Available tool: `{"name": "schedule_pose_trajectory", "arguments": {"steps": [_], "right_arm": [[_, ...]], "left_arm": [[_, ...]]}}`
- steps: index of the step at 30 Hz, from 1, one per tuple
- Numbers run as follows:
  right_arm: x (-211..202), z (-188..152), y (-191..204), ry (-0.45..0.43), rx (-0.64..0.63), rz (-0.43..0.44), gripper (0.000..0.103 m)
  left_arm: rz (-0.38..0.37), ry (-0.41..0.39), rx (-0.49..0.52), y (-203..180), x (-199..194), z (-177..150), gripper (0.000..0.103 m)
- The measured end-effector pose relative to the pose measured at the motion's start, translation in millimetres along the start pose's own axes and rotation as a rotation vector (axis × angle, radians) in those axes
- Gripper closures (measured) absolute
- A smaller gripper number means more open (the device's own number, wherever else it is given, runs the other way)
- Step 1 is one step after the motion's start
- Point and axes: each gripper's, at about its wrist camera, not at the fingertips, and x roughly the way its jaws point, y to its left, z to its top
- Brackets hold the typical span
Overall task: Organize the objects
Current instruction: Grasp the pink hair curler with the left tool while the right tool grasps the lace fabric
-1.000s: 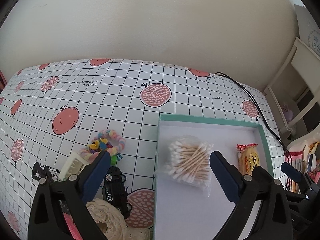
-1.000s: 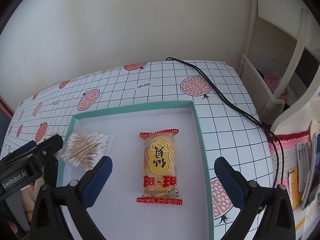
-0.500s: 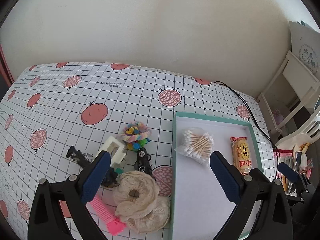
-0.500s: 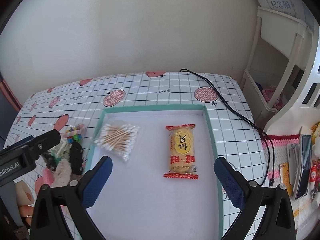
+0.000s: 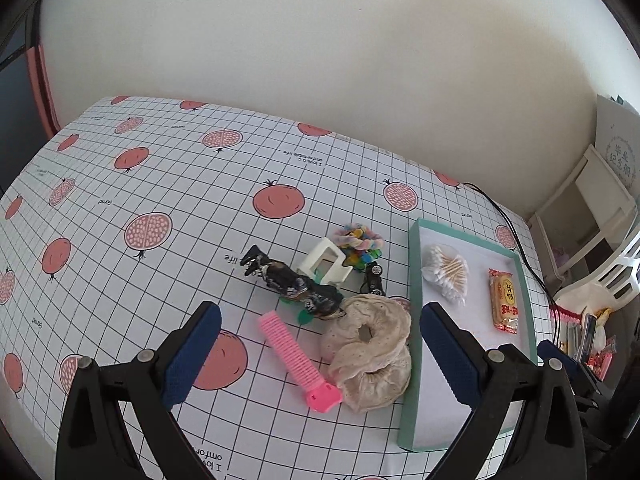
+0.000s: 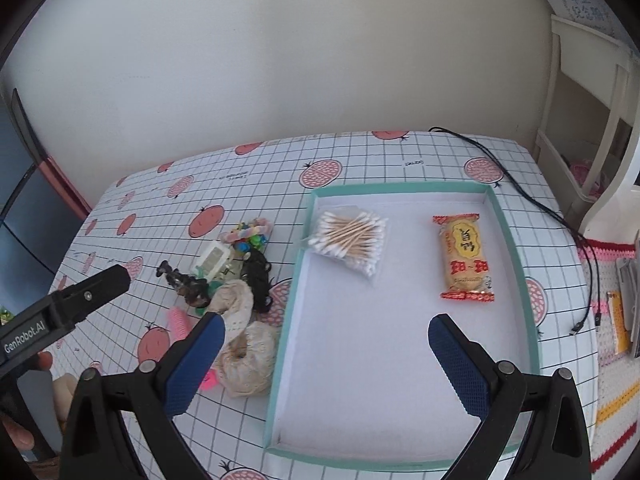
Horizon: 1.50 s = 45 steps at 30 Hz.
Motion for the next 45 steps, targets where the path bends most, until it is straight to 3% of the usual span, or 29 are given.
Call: {"name": "schedule_pose_trajectory", "arguments": {"steps": [13, 21, 25, 29, 35, 40, 45], "right_arm": [[24.6, -1.0, 33.9, 0.024, 0.008, 0.056, 0.000], [31.5, 3.4, 47.8, 0.013, -0.010, 0.085, 0.001], [40.8, 1.3, 53.4, 0.042, -0.023, 0.072, 0.011], [48.1, -0.3, 54.3, 0.065, -0.010, 0.108, 0.014], [57.8, -1.1, 50.6, 0.095, 0.036, 0.159, 0.028], [64.0, -2.3, 48.5, 0.107, 0.060, 0.189, 0.048], [71.2, -4.8, 48.0, 0.125, 0.067, 0.205, 0.055]], "left_arm": [[0.013, 0.022, -0.118, 47.5, 13.2, -12.9, 0.003], [0.070, 0.057, -0.170, 65.7, 23.1, -18.6, 0.003], [0.060, 0.082, -0.169, 64.7, 29.4, -22.1, 0.003], [0.070, 0.105, -0.149, 60.7, 37.2, -25.7, 0.003], [0.079, 0.123, -0.122, 53.9, 46.0, -31.1, 0.003], [0.087, 0.131, -0.110, 48.9, 53.2, -33.8, 0.004], [0.088, 0.154, -0.093, 43.6, 64.1, -38.1, 0.004]]}}
